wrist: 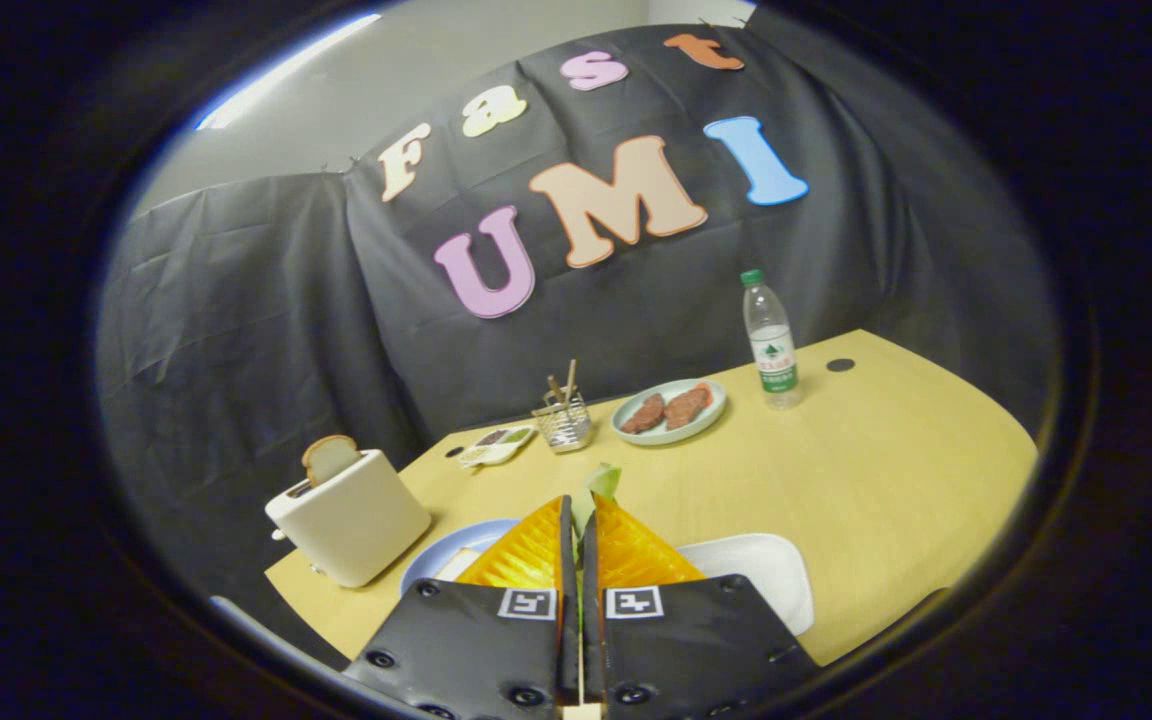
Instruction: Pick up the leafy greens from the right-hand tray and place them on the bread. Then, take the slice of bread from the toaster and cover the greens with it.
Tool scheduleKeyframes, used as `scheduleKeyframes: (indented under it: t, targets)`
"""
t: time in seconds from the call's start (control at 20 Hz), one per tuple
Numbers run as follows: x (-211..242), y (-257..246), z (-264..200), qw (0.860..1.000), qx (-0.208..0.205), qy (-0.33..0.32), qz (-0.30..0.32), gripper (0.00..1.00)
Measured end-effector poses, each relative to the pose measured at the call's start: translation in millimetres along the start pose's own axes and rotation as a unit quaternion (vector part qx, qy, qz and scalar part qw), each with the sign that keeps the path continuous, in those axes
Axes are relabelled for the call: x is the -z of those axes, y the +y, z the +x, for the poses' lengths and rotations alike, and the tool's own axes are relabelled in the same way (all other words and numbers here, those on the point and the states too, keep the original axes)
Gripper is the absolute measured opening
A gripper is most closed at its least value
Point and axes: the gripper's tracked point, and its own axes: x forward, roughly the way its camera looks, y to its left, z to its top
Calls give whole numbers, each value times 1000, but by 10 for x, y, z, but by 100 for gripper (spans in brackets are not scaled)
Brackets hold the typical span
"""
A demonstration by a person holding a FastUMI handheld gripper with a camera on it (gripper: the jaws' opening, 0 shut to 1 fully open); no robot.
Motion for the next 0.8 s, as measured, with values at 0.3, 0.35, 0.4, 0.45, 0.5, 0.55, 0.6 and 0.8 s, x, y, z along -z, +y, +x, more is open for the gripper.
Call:
scheduleKeyframes:
  t: [0.3, 0.35, 0.4, 0.45, 0.5, 0.55, 0.6, 0.8]
  targets:
    - [142, 794, 206, 997, -73, 15, -18, 4]
    - [172, 920, 234, 996, -85, 18, -16, 4]
    - [180, 1024, 257, 995, -93, 19, -16, 4]
    - [180, 1097, 284, 995, -97, 17, -20, 4]
    - [182, 1184, 311, 994, -103, 16, -24, 4]
    - [208, 1306, 329, 993, -113, 16, -21, 4]
    - [221, 1445, 354, 992, -128, 16, -13, 4]
    - [355, 1901, 461, 983, -179, 28, 12, 4]
